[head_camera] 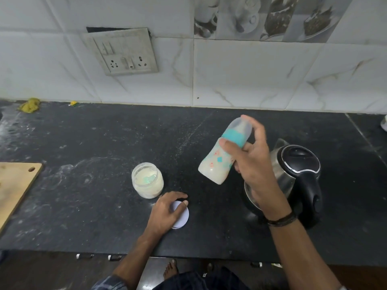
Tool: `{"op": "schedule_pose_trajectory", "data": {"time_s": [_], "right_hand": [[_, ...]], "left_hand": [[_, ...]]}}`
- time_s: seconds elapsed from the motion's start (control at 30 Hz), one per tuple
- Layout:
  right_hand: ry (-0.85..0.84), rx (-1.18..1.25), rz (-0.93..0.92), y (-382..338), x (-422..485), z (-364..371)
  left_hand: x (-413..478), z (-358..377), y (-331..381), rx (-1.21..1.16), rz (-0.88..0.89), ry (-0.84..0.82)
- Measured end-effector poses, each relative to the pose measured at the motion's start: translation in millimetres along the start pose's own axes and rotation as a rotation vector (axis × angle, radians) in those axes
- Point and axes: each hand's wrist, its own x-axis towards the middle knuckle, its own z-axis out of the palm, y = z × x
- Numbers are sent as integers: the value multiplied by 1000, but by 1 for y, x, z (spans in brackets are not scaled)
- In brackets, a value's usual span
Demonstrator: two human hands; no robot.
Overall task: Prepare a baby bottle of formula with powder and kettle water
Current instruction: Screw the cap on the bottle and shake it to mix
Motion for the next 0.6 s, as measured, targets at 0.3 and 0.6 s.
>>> {"op": "schedule_pose_trajectory", "data": {"time_s": [0.3, 0.6], "right_hand": [[64, 0, 22, 11, 1, 7], [6, -38, 34, 16, 1, 0]], "left_hand": [[0, -1, 1, 0, -9, -6], [-1, 0, -1, 4, -19, -7]]}}
